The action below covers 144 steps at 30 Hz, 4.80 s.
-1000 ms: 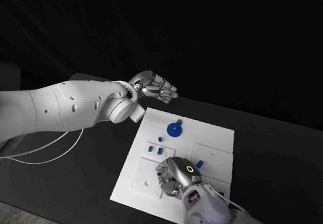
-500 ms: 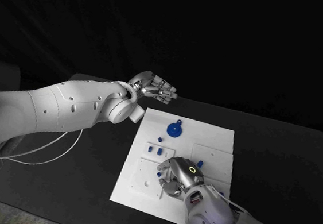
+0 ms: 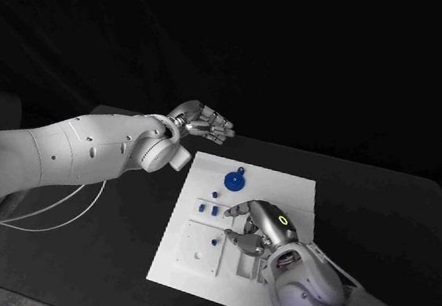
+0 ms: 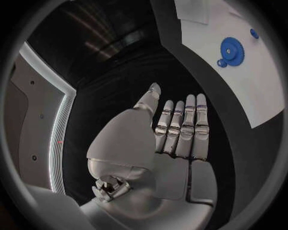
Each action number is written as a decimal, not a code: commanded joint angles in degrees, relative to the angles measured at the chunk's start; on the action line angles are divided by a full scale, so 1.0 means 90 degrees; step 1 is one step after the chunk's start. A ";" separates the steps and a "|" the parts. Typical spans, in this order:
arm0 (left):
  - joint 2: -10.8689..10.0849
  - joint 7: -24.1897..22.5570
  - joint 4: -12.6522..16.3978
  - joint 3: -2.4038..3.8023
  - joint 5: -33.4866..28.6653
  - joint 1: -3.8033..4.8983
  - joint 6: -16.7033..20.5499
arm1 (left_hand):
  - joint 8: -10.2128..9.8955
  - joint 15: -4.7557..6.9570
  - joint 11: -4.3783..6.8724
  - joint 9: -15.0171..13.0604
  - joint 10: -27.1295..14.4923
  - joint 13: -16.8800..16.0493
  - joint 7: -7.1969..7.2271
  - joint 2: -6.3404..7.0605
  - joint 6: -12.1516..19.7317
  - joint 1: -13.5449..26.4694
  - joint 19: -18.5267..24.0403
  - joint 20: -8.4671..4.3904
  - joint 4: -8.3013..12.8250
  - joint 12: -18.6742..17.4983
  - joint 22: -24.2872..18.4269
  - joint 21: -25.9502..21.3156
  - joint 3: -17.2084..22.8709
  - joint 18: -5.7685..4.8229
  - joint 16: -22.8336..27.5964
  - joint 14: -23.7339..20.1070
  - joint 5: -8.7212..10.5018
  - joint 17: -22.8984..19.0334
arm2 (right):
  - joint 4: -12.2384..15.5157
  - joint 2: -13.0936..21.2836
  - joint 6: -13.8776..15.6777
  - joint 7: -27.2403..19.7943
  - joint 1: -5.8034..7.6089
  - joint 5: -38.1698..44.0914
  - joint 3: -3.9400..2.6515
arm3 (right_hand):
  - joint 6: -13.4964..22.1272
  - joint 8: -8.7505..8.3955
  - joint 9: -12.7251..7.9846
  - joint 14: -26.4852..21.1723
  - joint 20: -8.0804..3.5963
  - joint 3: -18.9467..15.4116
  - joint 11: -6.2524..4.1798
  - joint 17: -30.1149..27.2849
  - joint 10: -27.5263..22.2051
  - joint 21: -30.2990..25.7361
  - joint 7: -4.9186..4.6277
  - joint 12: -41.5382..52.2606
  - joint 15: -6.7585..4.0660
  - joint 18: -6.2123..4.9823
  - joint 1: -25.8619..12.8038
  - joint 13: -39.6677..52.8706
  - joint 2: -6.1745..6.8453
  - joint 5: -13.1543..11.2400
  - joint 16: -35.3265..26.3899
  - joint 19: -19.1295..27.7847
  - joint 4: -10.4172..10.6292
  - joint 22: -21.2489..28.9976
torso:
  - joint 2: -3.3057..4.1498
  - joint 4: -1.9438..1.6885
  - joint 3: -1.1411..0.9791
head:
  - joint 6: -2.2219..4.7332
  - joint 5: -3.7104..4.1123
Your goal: Assemble the parts on the task board
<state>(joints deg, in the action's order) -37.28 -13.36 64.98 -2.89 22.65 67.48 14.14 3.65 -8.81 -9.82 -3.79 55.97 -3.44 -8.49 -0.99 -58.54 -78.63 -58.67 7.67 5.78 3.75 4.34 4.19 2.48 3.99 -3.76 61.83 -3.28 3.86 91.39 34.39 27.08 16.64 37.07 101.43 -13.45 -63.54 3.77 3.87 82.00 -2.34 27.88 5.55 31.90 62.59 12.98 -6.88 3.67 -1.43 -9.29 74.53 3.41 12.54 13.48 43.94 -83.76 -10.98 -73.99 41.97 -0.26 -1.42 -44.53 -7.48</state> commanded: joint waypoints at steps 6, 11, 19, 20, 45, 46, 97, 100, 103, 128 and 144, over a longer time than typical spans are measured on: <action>-0.0037 -0.0094 -0.0030 0.0002 -0.0017 0.0007 -0.0047 | 0.0001 0.0013 0.0010 0.0005 -0.0022 0.0009 -0.0011 -0.0035 -0.0011 0.0000 0.0005 0.0017 -0.0005 0.0025 -0.0007 0.0005 -0.0032 0.0057 0.0018 -0.0028 0.0004 0.0003 | 0.0335 0.0605 -0.1203 -0.0361 0.0180 -0.0681 -0.0440 | 0.0013 -0.0018 -0.0005 0.0052 -0.0033 -0.0157 -0.0044 0.0104 0.0274 0.0280 -0.0012 -0.0021 -0.0002 0.0040 -0.0151 -0.0005 -0.0187 0.0154 0.0114 -0.0201 -0.0088 -0.0149 | -0.0046 0.0045 0.0024 | 0.0064 0.0032; -0.0044 -0.0103 -0.0057 0.0001 -0.0017 0.0006 -0.0054 | 0.0001 0.0013 0.0010 0.0005 -0.0022 0.0009 -0.0011 -0.0035 -0.0011 0.0000 0.0005 0.0017 -0.0005 0.0025 -0.0007 0.0005 -0.0032 0.0057 0.0018 -0.0028 0.0004 0.0003 | 0.0307 0.0857 -0.1528 -0.0272 0.0266 -0.0303 -0.0516 | 0.0109 -0.0020 -0.0010 0.0059 -0.0019 -0.0474 -0.0034 0.0112 0.0151 0.0164 0.0054 -0.0014 0.0007 0.0011 -0.0006 -0.0002 -0.0206 -0.0087 0.0107 -0.0235 -0.0167 -0.0125 | -0.0065 0.0062 0.0035 | 0.0060 0.0005; -0.0040 -0.0111 -0.0087 0.0001 -0.0017 0.0004 -0.0065 | 0.0001 0.0013 0.0011 0.0005 -0.0019 0.0009 -0.0009 -0.0020 -0.0009 0.0012 0.0003 0.0015 -0.0013 0.0023 -0.0006 0.0006 -0.0040 0.0055 0.0019 -0.0026 0.0004 0.0002 | 0.0185 0.0948 -0.2026 -0.0052 0.0296 0.0249 -0.0542 | 0.0476 -0.0019 -0.0023 0.0045 0.0068 -0.1324 0.0086 0.0034 -0.0460 -0.0258 0.0282 0.0007 0.0094 -0.0075 0.0397 -0.0003 -0.0054 -0.0526 0.0002 -0.0283 0.0395 0.0284 | -0.0059 0.0052 0.0030 | 0.0047 -0.0014; -0.0041 -0.0111 -0.0089 0.0001 -0.0017 0.0003 -0.0065 | 0.0001 0.0013 0.0011 0.0005 -0.0019 0.0009 -0.0009 -0.0020 -0.0009 0.0012 0.0003 0.0015 -0.0013 0.0023 -0.0006 0.0006 -0.0040 0.0055 0.0019 -0.0026 0.0004 0.0002 | 0.0167 0.0948 -0.2074 -0.0035 0.0297 0.0305 -0.0542 | 0.0475 -0.0018 -0.0023 0.0046 0.0076 -0.1356 0.0091 0.0030 -0.0478 -0.0255 0.0282 0.0009 0.0097 -0.0084 0.0449 -0.0003 -0.0031 -0.0540 -0.0003 -0.0288 0.0509 0.0367 | -0.0057 0.0053 0.0032 | 0.0046 -0.0015; -0.0045 -0.0098 -0.0092 0.0001 -0.0018 0.0002 -0.0083 | 0.0000 0.0010 0.0009 0.0005 -0.0022 0.0009 -0.0014 -0.0025 -0.0010 0.0024 0.0003 0.0016 -0.0027 0.0023 -0.0006 0.0006 -0.0038 0.0055 0.0020 -0.0031 0.0004 0.0002 | -0.0415 0.0633 -0.1898 0.0158 0.0299 0.0820 -0.0373 | -0.0022 -0.0006 -0.0014 0.0089 -0.0046 0.1026 -0.0114 0.0112 0.0444 0.0219 0.0093 -0.0027 -0.0017 -0.0002 0.0008 -0.0007 -0.0033 -0.1185 0.0081 -0.0245 0.0258 0.0552 | -0.0057 0.0055 0.0034 | 0.0010 -0.0022; -0.0045 -0.0097 -0.0092 0.0001 -0.0018 0.0002 -0.0084 | 0.0000 0.0010 0.0009 0.0005 -0.0022 0.0009 -0.0014 -0.0025 -0.0010 0.0024 0.0003 0.0016 -0.0027 0.0023 -0.0006 0.0006 -0.0038 0.0055 0.0020 -0.0031 0.0004 0.0002 | -0.0425 0.0623 -0.1898 0.0147 0.0299 0.0815 -0.0360 | -0.0067 -0.0021 -0.0019 0.0085 -0.0053 0.1079 -0.0120 0.0120 0.0483 0.0234 0.0084 -0.0037 -0.0021 0.0008 -0.0021 -0.0010 -0.0016 -0.1187 0.0090 -0.0240 0.0249 0.0529 | -0.0057 0.0055 0.0034 | 0.0010 -0.0022; -0.0044 -0.0091 -0.0125 0.0001 -0.0018 0.0002 -0.0118 | 0.0000 0.0011 0.0008 0.0005 -0.0027 0.0008 -0.0010 -0.0039 -0.0026 0.0037 0.0003 0.0017 -0.0031 0.0023 -0.0006 0.0006 -0.0045 0.0056 0.0019 -0.0030 0.0006 0.0002 | -0.0322 0.0595 -0.0892 0.0147 0.0298 0.0731 -0.0252 | -0.1069 -0.0007 0.0125 0.0084 -0.0319 0.1398 -0.0469 0.0217 0.1652 0.1152 0.0278 -0.0022 -0.0277 0.0345 -0.0155 0.0016 -0.0450 -0.1177 0.0111 -0.0227 0.0214 -0.0150 | -0.0064 0.0059 0.0041 | -0.0030 -0.0039; -0.0038 -0.0098 -0.0143 0.0001 -0.0019 0.0002 -0.0117 | 0.0000 0.0011 0.0007 0.0006 -0.0027 0.0008 -0.0011 -0.0038 -0.0023 0.0048 0.0004 0.0018 -0.0039 0.0024 -0.0007 0.0005 -0.0050 0.0055 0.0019 -0.0031 0.0007 0.0002 | -0.0130 0.0635 -0.0749 0.0054 0.0299 0.0650 -0.0339 | -0.1091 -0.0002 0.0131 0.0090 -0.0321 0.1384 -0.0476 0.0214 0.1675 0.1161 0.0283 -0.0018 -0.0281 0.0354 -0.0153 0.0018 -0.0448 -0.1176 0.0108 -0.0230 0.0211 -0.0163 | -0.0066 0.0059 0.0044 | -0.0023 -0.0048; -0.0028 -0.0103 -0.0163 0.0001 -0.0019 0.0002 -0.0118 | 0.0000 0.0011 0.0007 0.0006 -0.0027 0.0008 -0.0011 -0.0038 -0.0023 0.0048 0.0004 0.0018 -0.0039 0.0024 -0.0007 0.0005 -0.0050 0.0055 0.0019 -0.0031 0.0007 0.0002 | 0.0037 0.0653 -0.0632 -0.0006 0.0299 0.0600 -0.0405 | -0.1106 -0.0007 0.0135 0.0095 -0.0330 0.1388 -0.0481 0.0213 0.1694 0.1158 0.0287 -0.0020 -0.0286 0.0359 -0.0152 0.0017 -0.0445 -0.1174 0.0105 -0.0235 0.0206 -0.0180 | -0.0063 0.0056 0.0042 | -0.0017 -0.0056; 0.0253 -0.0126 -0.0424 -0.0002 -0.0021 -0.0021 -0.0149 | 0.0000 0.0008 0.0010 0.0006 -0.0030 0.0008 -0.0012 -0.0042 -0.0014 0.0042 0.0009 0.0020 -0.0043 0.0024 -0.0008 0.0003 -0.0051 0.0053 0.0020 -0.0040 0.0004 0.0001 | -0.0191 -0.0600 -0.0800 -0.0404 0.0225 0.0563 0.0357 | -0.1089 -0.0009 0.0154 0.0097 -0.0320 0.1364 -0.0474 0.0202 0.1683 0.1076 0.0282 -0.0022 -0.0280 0.0323 -0.0186 0.0018 -0.0513 -0.1140 0.0101 -0.0250 0.0125 -0.0234 | -0.0087 0.0041 0.0054 | -0.0007 -0.0270; 0.0309 -0.0066 -0.0404 -0.0004 -0.0081 -0.0031 -0.0205 | 0.0000 0.0004 0.0008 0.0006 -0.0042 0.0008 -0.0018 -0.0070 0.0004 0.0050 0.0017 0.0024 -0.0035 0.0024 -0.0009 0.0002 -0.0058 0.0055 0.0019 -0.0055 0.0004 0.0002 | -0.0614 -0.0961 -0.1149 -0.0421 0.0170 0.0698 0.0832 | -0.1078 -0.0010 0.0165 0.0097 -0.0313 0.1302 -0.0470 0.0180 0.1674 0.1012 0.0278 -0.0021 -0.0277 0.0311 -0.0231 0.0019 -0.0582 -0.1095 0.0096 -0.0256 0.0015 -0.0267 | -0.0089 0.0034 0.0052 | -0.0099 -0.0351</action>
<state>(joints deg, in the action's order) -34.60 -13.51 61.20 -2.95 22.44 67.21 13.29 3.65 -8.80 -9.81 -3.79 55.98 -3.45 -8.49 -1.23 -58.54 -78.39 -58.67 7.67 5.48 3.75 4.34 4.19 2.18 3.98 -3.76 61.83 -3.28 3.86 85.97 25.77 18.57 13.14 38.62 106.50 -5.98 -73.19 3.48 4.64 82.89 -4.79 39.49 2.12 33.60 76.69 22.36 -4.37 3.26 -3.76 -6.05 72.36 3.48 8.00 3.34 44.76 -83.94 -10.57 -74.93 41.17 0.02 -0.92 -45.31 -10.54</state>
